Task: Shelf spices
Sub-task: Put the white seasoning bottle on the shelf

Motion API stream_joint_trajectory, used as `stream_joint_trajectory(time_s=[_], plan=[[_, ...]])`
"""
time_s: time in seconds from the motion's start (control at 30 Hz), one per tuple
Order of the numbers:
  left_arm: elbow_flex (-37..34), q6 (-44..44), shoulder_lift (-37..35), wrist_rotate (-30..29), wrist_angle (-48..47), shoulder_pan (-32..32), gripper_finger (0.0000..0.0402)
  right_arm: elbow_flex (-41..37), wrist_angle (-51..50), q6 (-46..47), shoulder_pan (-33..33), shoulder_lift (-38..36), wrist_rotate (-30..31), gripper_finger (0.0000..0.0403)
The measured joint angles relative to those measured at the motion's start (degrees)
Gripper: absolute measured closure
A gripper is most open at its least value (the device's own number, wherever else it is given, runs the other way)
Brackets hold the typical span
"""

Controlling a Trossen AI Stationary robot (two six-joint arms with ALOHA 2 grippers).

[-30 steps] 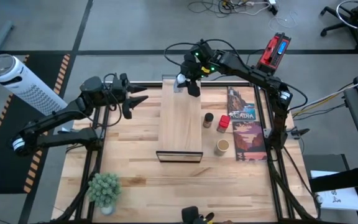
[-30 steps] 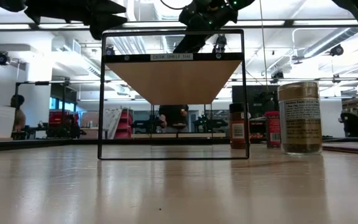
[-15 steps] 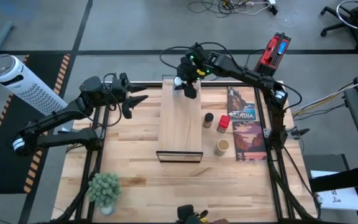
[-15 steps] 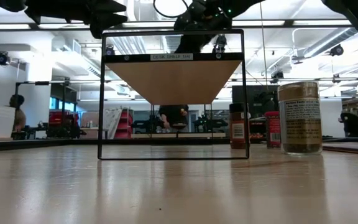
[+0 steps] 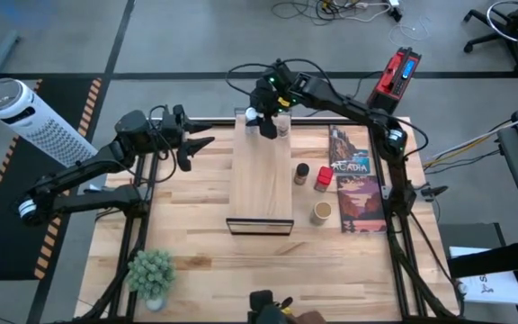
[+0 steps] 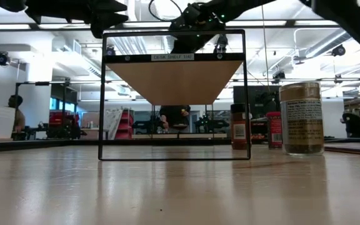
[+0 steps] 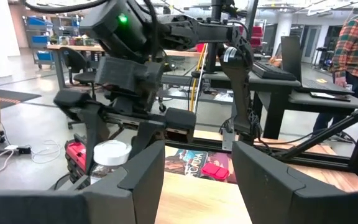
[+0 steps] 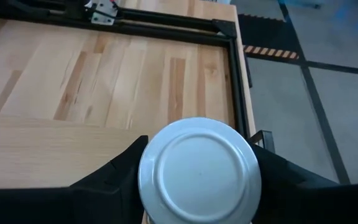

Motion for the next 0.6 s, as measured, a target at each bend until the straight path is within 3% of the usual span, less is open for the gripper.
stream_joint_trajectory(time_s=[0.3, 0.6], plan=[[0.0, 0.2, -0.7, 0.0, -1.3, 0.0, 0.0218, 13.2, -11.6, -1.7, -0.3, 7.5, -0.2, 0.0182], [0.0, 0.4, -1.0, 0.1, -2.2, 0.0, 0.0222, 14.3, -10.9, -2.5, -0.9, 5.1, 0.0, 0.0153]])
